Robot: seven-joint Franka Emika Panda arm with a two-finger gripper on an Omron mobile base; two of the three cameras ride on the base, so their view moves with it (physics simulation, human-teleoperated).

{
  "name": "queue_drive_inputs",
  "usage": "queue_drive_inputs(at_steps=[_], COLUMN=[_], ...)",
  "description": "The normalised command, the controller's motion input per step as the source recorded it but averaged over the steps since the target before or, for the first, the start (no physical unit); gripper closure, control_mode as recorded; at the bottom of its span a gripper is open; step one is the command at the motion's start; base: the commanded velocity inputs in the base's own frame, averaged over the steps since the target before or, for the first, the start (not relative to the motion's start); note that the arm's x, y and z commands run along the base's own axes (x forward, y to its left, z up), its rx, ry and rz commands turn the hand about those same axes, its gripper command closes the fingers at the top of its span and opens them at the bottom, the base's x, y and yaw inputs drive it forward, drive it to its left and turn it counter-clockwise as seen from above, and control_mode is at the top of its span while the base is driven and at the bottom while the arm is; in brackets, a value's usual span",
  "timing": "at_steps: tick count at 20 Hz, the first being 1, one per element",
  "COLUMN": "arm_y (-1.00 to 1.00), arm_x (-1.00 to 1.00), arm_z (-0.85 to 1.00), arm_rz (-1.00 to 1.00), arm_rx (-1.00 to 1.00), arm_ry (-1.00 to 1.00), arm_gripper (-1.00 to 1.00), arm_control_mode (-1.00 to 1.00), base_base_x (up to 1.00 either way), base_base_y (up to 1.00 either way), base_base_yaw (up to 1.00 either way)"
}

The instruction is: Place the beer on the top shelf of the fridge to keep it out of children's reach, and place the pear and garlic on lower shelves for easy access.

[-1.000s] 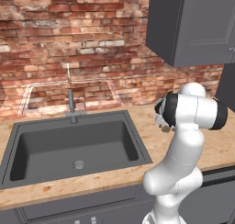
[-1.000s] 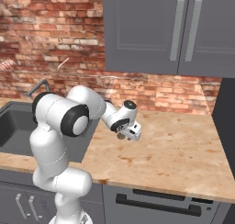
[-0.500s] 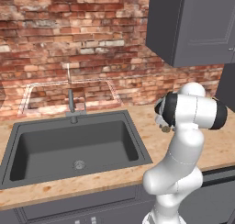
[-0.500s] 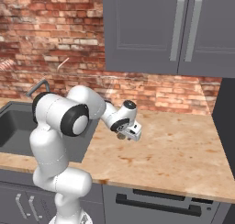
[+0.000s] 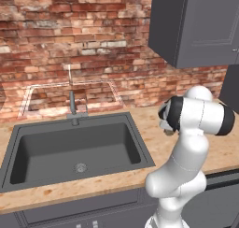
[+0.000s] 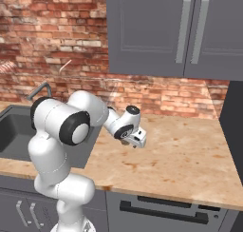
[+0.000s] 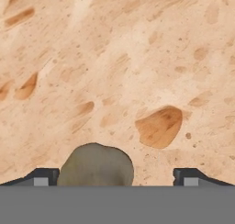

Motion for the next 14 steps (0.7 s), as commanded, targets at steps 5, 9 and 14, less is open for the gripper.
queue_drive_inputs(at_steps=[5,9,14], arm_y=[0.01,0.02,0.05], arm_x=[-0.13,-0.01,0.0], arm_z=[-0.06,-0.03,0.0], arm_rz=[0.0,0.0,0.0], arm_rx=[-0.03,-0.02,-0.02], arm_ry=[0.0,0.0,0.0], arm_gripper=[-1.0,-1.0,-1.0], arm_control_mode=[-1.0,-1.0,-1.0], base_base_x=[0.0,0.0,0.0], base_base_y=[0.0,0.0,0.0], base_base_yaw=[0.0,0.0,0.0])
